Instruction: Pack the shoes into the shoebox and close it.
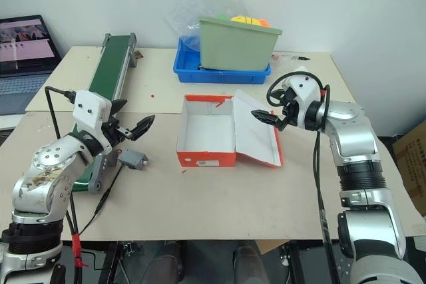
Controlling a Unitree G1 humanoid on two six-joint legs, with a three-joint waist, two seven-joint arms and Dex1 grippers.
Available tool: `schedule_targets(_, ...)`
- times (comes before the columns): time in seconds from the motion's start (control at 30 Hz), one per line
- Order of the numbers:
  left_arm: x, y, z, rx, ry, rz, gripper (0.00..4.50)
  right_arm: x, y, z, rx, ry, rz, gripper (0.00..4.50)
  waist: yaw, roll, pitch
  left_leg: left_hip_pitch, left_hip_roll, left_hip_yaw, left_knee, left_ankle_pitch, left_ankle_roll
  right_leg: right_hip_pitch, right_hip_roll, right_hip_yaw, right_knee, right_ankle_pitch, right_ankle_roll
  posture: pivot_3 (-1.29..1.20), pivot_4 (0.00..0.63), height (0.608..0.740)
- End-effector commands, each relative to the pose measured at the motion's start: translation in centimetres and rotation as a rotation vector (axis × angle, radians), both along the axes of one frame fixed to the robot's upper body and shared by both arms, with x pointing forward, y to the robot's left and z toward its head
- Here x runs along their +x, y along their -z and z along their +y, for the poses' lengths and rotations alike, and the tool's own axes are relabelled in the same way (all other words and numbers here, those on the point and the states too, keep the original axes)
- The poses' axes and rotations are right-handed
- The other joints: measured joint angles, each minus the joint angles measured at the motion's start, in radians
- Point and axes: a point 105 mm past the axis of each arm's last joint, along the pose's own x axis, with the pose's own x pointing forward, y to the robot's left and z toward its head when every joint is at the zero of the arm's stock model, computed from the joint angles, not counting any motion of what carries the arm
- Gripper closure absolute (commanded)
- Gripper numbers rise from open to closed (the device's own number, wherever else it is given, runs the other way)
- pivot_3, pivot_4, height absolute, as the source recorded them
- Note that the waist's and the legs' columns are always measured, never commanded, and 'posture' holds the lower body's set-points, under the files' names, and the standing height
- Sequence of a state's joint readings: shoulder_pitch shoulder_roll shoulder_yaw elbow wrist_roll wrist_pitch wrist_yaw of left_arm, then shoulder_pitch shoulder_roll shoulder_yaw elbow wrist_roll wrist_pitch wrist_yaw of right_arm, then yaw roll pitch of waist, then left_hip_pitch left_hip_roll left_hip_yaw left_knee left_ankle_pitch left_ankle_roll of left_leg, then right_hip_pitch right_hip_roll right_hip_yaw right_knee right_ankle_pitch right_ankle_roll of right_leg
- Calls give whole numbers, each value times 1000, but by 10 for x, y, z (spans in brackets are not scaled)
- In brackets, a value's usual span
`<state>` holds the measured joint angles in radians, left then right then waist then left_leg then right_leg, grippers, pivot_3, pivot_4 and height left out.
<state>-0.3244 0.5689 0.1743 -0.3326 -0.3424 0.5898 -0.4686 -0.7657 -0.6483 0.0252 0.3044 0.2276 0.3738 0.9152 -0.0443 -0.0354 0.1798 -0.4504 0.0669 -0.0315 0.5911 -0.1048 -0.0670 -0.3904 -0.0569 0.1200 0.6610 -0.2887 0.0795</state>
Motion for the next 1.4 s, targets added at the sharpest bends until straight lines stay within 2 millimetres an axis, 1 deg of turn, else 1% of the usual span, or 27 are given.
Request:
schedule_targets(0.03, 1, -19, 4, 6, -38, -68, 0, 0, -13, 0, 12, -4, -43, 38, 0, 0, 0, 0, 0, 0, 0, 0, 0, 0, 0, 0, 0, 0, 0, 0, 150, 740)
schedule_targets(0.13, 3, -24, 9, -26, -70, -82, 0, -1, -12, 3, 12, -16, -35, 38, 0, 0, 0, 0, 0, 0, 0, 0, 0, 0, 0, 0, 0, 0, 0, 0, 150, 740)
schedule_targets(0.27, 1, -24, 12, -20, -70, -69, 0, -3, -11, 6, 10, -32, -29, 38, 0, 0, 0, 0, 0, 0, 0, 0, 0, 0, 0, 0, 0, 0, 0, 0, 150, 740)
schedule_targets(0.4, -4, -24, 22, -13, -106, -68, 0, -3, -12, 17, 27, -66, -25, 38, -3, 0, 0, 0, 0, 0, 0, 0, 0, 0, 0, 0, 0, 0, 0, 0, 150, 740)
schedule_targets(0.53, -11, -26, 43, -15, -214, -88, 0, -2, -10, 32, 33, -101, -21, 38, -6, 0, 0, 0, 0, 0, 0, 0, 0, 0, 0, 0, 0, 0, 0, 0, 150, 740)
schedule_targets(0.63, -16, -28, 55, -24, -294, -103, 0, -1, -13, 40, 44, -116, -26, 38, -4, 0, 0, 0, 0, 0, 0, 0, 0, 0, 0, 0, 0, 0, 0, 0, 150, 740)
schedule_targets(0.7, -20, -28, 63, -19, -339, -113, 0, 0, -16, 43, 55, -119, -31, 38, -2, 0, 0, 0, 0, 0, 0, 0, 0, 0, 0, 0, 0, 0, 0, 0, 150, 740)
schedule_targets(0.77, -23, -26, 74, -18, -403, -112, 0, 1, -17, 46, 69, -121, -33, 38, 1, 0, 0, 0, 0, 0, 0, 0, 0, 0, 0, 0, 0, 0, 0, 0, 150, 740)
schedule_targets(0.8, -25, -25, 81, -21, -431, -112, 0, 0, -17, 50, 73, -129, -31, 38, 2, 0, 0, 0, 0, 0, 0, 0, 0, 0, 0, 0, 0, 0, 0, 0, 150, 740)
schedule_targets(0.9, -28, -29, 89, -43, -494, -133, 0, -5, -21, 58, 99, -166, -21, 38, 2, 0, 0, 0, 0, 0, 0, 0, 0, 0, 0, -1, 0, 0, 0, 0, 150, 740)
schedule_targets(0.97, -28, -28, 88, -64, -509, -137, 0, -8, -25, 65, 119, -192, -16, 38, 2, 0, 0, 0, 0, 0, 0, 0, 0, 0, 0, -1, 0, 0, 0, 0, 150, 740)
schedule_targets(1.1, -28, -26, 78, -65, -485, -131, 0, -13, -27, 75, 135, -232, 0, 38, 2, 0, 0, 0, 0, 0, 0, 0, 0, 0, 0, -1, 0, 0, 0, 0, 150, 740)
schedule_targets(1.27, -22, -29, 67, -61, -449, -139, 0, -14, -21, 83, 149, -231, 22, 38, 1, 0, 0, 0, 0, 0, 0, 0, 0, 0, 0, -1, 0, 0, 0, 0, 150, 740)
schedule_targets(1.4, -20, -32, 69, -52, -446, -144, 0, -12, -21, 84, 184, -196, 23, 38, 1, 0, 0, 0, 0, 0, 0, 0, 0, -1, 0, -1, 0, 0, 0, 0, 150, 740)
